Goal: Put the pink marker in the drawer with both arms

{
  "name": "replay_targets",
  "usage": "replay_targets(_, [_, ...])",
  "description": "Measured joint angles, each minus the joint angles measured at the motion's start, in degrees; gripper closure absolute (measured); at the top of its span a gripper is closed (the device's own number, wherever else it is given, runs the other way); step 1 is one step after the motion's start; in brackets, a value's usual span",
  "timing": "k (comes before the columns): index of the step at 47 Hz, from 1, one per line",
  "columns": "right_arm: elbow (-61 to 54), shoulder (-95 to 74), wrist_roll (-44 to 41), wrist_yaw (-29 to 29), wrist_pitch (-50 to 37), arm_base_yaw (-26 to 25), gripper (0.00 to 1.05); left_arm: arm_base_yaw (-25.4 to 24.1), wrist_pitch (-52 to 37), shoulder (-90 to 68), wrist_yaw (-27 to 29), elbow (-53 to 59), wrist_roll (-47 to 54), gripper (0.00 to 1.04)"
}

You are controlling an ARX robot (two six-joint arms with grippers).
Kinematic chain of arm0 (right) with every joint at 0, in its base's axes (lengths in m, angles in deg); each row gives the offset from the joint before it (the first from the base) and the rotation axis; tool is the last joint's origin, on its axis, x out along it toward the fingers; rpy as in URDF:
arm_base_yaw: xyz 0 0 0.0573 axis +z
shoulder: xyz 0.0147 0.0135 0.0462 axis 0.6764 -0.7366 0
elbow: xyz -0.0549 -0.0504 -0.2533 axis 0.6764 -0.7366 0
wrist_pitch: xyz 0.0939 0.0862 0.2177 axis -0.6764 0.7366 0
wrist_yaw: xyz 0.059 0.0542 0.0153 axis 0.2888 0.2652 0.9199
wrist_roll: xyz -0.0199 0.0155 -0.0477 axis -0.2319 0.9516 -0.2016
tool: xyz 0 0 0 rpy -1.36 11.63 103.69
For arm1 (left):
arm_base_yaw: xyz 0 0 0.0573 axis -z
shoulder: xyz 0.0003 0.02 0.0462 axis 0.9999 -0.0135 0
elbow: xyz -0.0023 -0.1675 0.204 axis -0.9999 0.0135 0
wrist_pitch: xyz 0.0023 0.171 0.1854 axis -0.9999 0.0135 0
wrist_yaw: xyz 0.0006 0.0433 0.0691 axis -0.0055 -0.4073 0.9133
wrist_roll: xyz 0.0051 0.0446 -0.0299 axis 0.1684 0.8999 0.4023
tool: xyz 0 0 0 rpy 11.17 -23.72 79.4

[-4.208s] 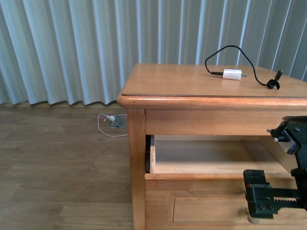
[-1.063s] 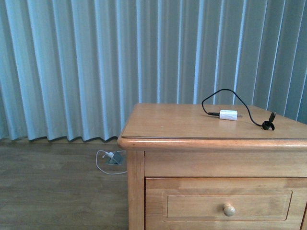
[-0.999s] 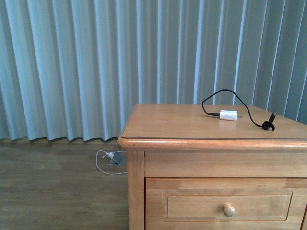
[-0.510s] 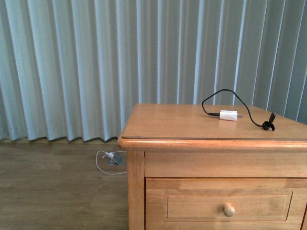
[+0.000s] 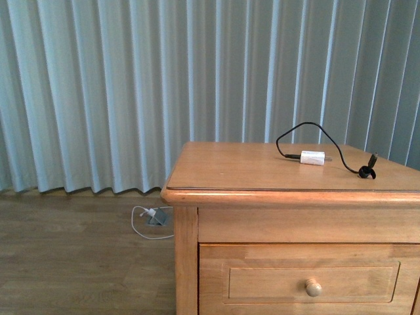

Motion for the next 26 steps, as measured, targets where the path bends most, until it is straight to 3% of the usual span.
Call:
replay_targets(3, [0.0, 0.0, 0.0, 0.0, 0.0, 0.0, 1.03, 0.0, 0.0, 0.0, 0.0, 0.0, 0.0, 0.06])
replay_targets(16, [0.0, 0.0, -0.1, 0.0, 0.0, 0.0, 0.42, 0.0, 0.0, 0.0, 0.0, 0.0, 0.0, 0.06])
replay_targets(26, [0.0, 0.0, 0.0, 0.0, 0.0, 0.0, 0.09, 0.0, 0.0, 0.0, 0.0, 0.0, 0.0, 0.06])
